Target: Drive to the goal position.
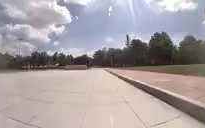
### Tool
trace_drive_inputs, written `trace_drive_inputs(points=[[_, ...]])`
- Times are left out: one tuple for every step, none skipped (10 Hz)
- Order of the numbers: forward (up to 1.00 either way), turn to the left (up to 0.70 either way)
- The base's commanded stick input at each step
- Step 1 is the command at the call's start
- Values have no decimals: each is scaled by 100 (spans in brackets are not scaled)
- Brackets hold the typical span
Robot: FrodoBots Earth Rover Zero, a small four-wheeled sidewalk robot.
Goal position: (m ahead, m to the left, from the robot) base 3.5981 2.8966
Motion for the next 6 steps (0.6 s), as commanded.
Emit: trace_drive_inputs(points=[[70,0],[70,0],[70,0],[70,0],[70,2],[70,20]])
